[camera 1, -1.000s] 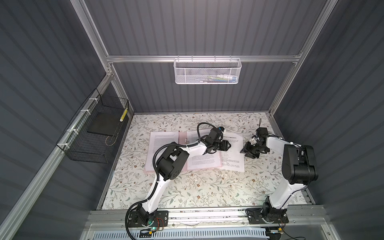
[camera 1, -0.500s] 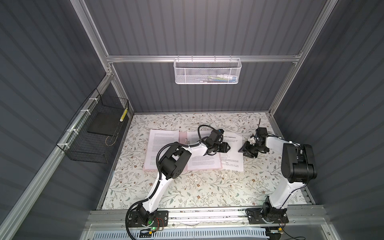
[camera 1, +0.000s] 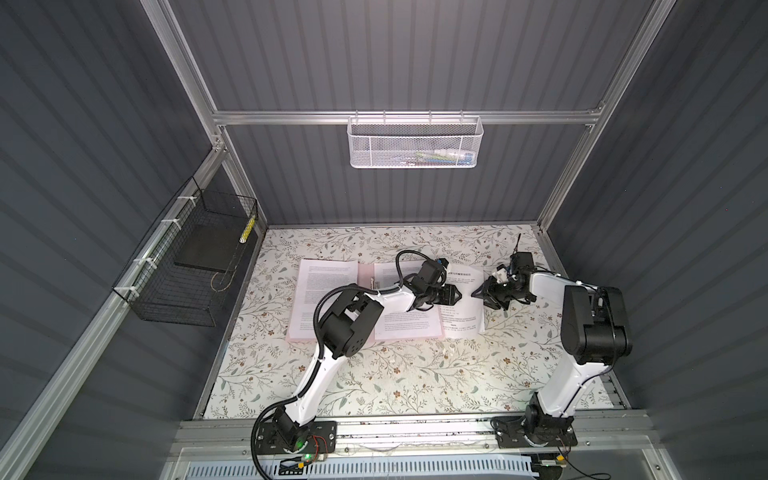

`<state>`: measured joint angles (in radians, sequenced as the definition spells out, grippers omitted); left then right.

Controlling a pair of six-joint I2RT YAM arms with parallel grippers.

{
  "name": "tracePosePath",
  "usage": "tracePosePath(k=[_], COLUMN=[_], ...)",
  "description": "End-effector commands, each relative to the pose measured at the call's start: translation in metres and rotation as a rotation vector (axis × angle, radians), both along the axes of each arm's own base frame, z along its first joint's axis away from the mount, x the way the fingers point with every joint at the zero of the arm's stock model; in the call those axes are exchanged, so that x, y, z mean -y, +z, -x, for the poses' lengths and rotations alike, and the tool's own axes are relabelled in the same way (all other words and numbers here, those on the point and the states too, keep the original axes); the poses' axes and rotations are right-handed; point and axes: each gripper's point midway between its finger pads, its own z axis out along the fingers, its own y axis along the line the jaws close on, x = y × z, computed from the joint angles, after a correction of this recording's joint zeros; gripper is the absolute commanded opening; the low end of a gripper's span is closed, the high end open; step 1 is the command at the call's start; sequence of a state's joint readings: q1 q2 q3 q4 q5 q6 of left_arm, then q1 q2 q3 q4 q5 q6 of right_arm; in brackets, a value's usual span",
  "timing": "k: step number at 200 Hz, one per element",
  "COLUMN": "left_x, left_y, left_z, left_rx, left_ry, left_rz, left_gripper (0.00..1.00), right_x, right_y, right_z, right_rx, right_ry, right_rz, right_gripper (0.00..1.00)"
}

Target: Put the files into the folder

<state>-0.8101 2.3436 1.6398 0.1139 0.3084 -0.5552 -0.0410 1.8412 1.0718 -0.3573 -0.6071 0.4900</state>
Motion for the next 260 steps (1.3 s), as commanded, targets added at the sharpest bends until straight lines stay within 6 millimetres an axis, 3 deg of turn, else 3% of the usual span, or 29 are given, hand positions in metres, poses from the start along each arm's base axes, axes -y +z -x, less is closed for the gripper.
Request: tracePosePath(k=[1, 46, 74, 87, 108, 133, 167, 215, 248, 251, 260], left_x=[0.000, -0.001, -0.001, -0.001, -0.001, 0.001, -0.002, -0.042, -0.095, -0.103, -0.121], left_y=[-0.018, -0.011, -0.007, -0.001, 0.017, 0.057, 0.124, 0.199, 0.221, 0.211, 0.207], left_z=[0.005, 0.004, 0.004, 0.003, -0.001, -0.006, 0.000, 0.019, 0.034, 0.037, 0.042], left_rx=[-0.044, -0.029, -0.020, -0.012, 0.020, 0.082, 0.169, 0.313, 0.401, 0.391, 0.390], left_ry=[-0.007, -0.003, -0.007, -0.005, -0.002, -0.016, -0.048, -0.022, 0.089, 0.097, 0.134], left_rz=[-0.026, -0.024, -0.021, -0.017, -0.011, 0.009, 0.050, 0.033, -0.013, -0.030, -0.042], left_gripper=[0.46, 0.46, 0.46, 0.46, 0.46, 0.49, 0.55, 0.64, 0.63, 0.63, 0.63], right_x=[-0.007, -0.002, 0.000, 0.000, 0.006, 0.015, 0.027, 0.043, 0.034, 0.032, 0.024], right_y=[-0.001, -0.006, -0.002, 0.002, 0.013, 0.032, 0.083, 0.180, 0.255, 0.261, 0.281], right_z=[-0.005, -0.004, -0.004, -0.005, -0.006, -0.005, -0.004, 0.004, 0.015, 0.016, 0.020], right_rx=[0.005, -0.007, 0.006, 0.014, 0.040, 0.070, 0.170, 0.368, 0.562, 0.582, 0.644], right_ry=[0.009, 0.005, -0.007, -0.012, -0.018, -0.023, -0.034, -0.069, -0.080, -0.078, -0.068], right_rz=[-0.032, 0.004, 0.012, 0.021, 0.058, 0.121, 0.211, 0.355, 0.350, 0.344, 0.318], right_gripper=[0.35, 0.21, 0.00, 0.00, 0.00, 0.00, 0.00, 0.00, 0.00, 0.00, 0.00])
